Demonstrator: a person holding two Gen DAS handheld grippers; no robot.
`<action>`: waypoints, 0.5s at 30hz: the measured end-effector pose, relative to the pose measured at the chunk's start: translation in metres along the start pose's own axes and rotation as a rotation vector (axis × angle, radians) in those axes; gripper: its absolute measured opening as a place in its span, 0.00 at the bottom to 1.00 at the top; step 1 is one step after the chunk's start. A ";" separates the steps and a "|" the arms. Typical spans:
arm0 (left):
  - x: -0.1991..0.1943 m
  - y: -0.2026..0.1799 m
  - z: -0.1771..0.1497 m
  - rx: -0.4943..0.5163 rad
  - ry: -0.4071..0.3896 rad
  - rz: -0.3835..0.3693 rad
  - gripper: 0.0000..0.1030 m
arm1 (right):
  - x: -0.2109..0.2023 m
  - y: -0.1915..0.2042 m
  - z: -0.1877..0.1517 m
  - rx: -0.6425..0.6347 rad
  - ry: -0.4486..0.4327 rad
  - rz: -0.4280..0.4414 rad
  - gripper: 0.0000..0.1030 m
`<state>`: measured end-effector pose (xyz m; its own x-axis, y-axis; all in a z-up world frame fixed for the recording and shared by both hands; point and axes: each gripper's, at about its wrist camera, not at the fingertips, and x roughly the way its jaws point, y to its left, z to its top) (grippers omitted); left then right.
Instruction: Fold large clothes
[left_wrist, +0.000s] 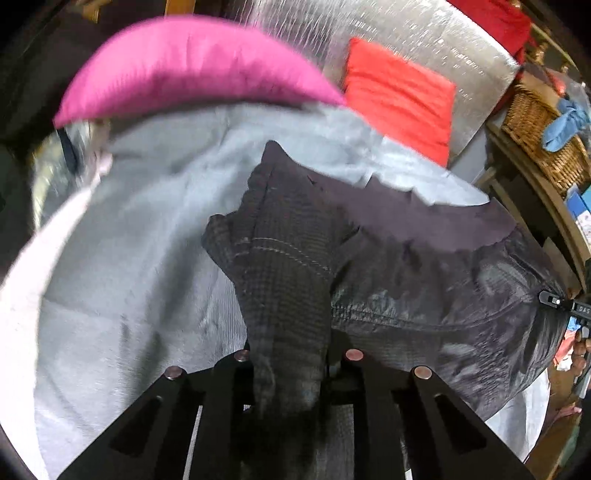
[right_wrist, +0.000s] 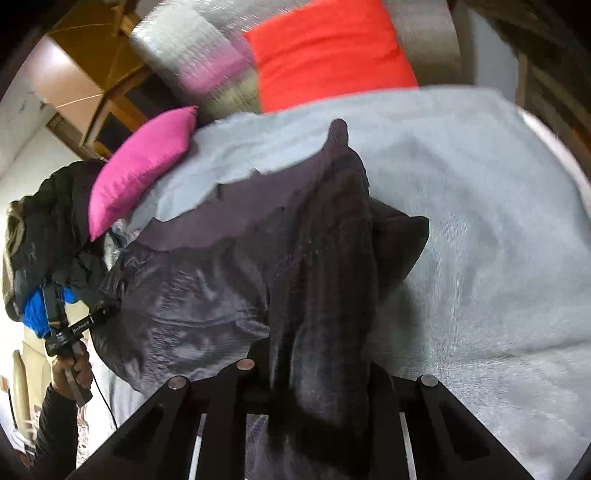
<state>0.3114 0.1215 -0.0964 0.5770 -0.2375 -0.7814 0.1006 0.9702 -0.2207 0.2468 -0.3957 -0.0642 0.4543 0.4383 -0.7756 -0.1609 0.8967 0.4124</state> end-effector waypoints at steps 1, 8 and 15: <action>-0.010 -0.002 0.002 0.006 -0.014 -0.001 0.17 | -0.009 0.010 0.001 -0.021 -0.009 -0.004 0.18; -0.085 -0.017 0.009 0.058 -0.124 -0.010 0.17 | -0.074 0.054 0.003 -0.116 -0.091 -0.009 0.17; -0.143 -0.034 -0.004 0.095 -0.216 -0.034 0.17 | -0.141 0.076 -0.017 -0.172 -0.169 -0.017 0.16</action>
<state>0.2222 0.1222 0.0200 0.7307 -0.2644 -0.6295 0.1928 0.9644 -0.1812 0.1551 -0.3880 0.0686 0.5964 0.4190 -0.6846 -0.2919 0.9078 0.3012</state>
